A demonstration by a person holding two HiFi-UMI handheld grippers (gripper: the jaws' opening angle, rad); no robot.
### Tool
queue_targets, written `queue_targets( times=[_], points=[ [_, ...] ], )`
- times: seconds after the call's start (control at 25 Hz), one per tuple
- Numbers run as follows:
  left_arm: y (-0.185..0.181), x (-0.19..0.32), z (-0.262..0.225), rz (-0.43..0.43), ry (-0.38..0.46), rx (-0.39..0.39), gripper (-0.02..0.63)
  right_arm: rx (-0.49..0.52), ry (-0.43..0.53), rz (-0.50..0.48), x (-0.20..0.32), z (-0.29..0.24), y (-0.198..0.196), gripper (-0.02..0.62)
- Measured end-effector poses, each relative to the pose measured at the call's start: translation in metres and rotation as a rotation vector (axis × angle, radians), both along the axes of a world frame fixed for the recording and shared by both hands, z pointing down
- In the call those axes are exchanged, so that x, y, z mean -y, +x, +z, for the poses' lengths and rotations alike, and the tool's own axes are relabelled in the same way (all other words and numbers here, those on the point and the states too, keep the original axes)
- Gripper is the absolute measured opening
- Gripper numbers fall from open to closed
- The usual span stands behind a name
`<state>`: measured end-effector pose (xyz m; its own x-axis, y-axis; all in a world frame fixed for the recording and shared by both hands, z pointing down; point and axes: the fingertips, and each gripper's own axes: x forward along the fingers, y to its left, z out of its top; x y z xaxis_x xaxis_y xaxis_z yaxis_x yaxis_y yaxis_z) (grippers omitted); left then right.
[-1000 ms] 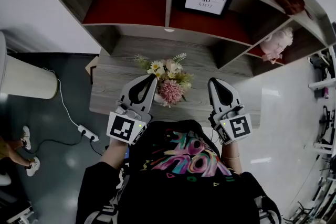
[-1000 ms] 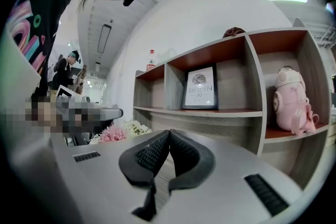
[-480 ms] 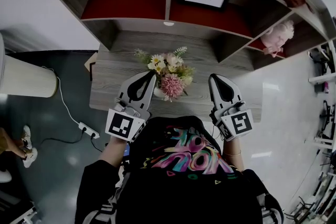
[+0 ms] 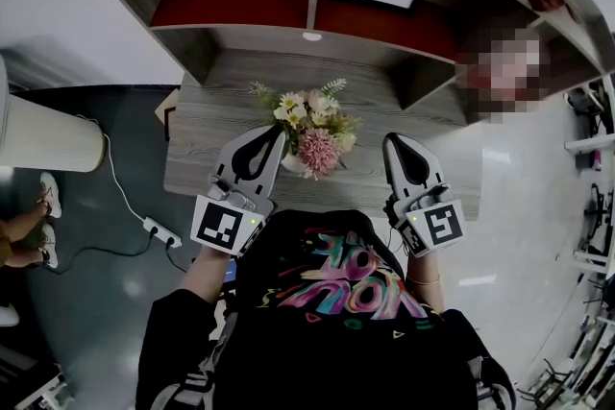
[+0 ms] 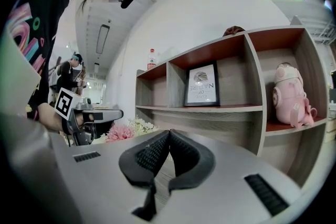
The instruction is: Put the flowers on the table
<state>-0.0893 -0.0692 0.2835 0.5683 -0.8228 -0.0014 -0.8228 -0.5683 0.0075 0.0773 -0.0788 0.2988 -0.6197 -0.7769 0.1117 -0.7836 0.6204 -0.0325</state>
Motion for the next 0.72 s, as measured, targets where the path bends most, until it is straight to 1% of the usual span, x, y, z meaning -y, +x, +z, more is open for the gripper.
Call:
queue_targets(
  times=[0.08, 0.28, 0.44, 0.72],
  points=[
    [-0.001, -0.001, 0.000, 0.000, 0.001, 0.003, 0.031, 0.012, -0.008, 0.006, -0.001, -0.001, -0.002, 0.017],
    [-0.003, -0.003, 0.000, -0.001, -0.001, 0.004, 0.031, 0.006, 0.007, 0.003, -0.003, -0.002, -0.003, 0.017],
    [-0.003, -0.007, 0.000, 0.003, -0.002, 0.006, 0.031, 0.048, 0.009, 0.005, -0.006, -0.008, -0.007, 0.017],
    [-0.001, -0.011, -0.004, 0.004, 0.008, 0.005, 0.031, 0.036, 0.002, 0.015, -0.011, -0.004, -0.003, 0.017]
  ],
)
